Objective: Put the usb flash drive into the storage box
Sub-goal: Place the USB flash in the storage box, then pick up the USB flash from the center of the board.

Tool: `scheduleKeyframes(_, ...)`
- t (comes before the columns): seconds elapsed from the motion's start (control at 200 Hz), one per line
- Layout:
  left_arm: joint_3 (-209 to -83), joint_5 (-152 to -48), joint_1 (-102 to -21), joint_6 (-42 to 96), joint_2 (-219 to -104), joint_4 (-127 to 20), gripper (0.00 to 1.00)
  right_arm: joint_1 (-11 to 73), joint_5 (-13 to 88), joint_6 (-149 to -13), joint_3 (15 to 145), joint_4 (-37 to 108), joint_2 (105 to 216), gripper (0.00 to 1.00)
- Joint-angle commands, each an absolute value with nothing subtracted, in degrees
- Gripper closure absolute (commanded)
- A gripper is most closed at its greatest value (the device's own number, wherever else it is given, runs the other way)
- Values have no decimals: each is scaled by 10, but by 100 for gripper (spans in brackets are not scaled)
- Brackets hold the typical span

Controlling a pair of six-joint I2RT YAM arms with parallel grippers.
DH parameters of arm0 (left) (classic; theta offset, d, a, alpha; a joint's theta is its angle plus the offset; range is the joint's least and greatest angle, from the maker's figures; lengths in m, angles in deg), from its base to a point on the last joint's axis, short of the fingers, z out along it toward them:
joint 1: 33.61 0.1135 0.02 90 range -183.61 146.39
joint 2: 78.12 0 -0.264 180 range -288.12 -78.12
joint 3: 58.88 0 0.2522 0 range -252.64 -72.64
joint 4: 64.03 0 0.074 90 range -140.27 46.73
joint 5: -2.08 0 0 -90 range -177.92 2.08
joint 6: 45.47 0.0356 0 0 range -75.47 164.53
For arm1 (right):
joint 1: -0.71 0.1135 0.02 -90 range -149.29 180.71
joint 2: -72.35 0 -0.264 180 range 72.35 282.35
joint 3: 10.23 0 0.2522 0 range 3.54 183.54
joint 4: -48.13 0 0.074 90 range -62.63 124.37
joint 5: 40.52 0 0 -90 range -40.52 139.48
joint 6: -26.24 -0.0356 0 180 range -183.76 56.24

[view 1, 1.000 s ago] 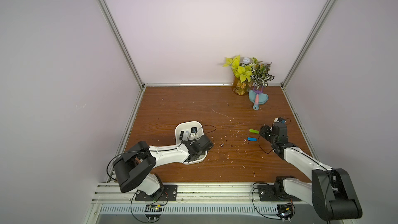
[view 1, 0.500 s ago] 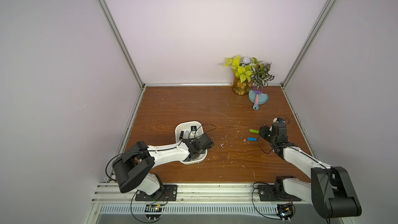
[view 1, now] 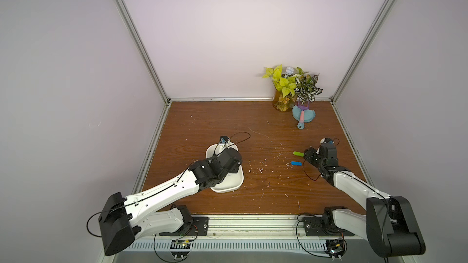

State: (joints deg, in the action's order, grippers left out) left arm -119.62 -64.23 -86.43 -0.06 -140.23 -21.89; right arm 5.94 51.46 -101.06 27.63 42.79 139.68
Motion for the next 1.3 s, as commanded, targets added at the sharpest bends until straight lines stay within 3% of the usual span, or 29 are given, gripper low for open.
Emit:
scheduleKeyframes(0.0,-1195,-648,-859,54,-1372,-159,40,68,498,-990,316,364,1377,47)
scheduleKeyframes(0.16,-1205,-706,-859,75,-1342,-149,39,83,486,-940,334,321,1393,47)
scheduleKeyframes(0.53,-1188,-704,-859,96,-1287,-138,34,87,536,-897,440,286,1546,48)
scheduleKeyframes(0.701,-1185,-696,-859,94,-1275,-138,34,88,507,-887,485,258,1614,50)
scheduleKeyframes(1.061,-1183,-698,-859,92,-1280,-137,34,115,429,-908,408,254,1546,53)
scheduleKeyframes(1.291,-1180,-692,-859,88,-1272,-138,34,140,484,-903,419,234,1541,51)
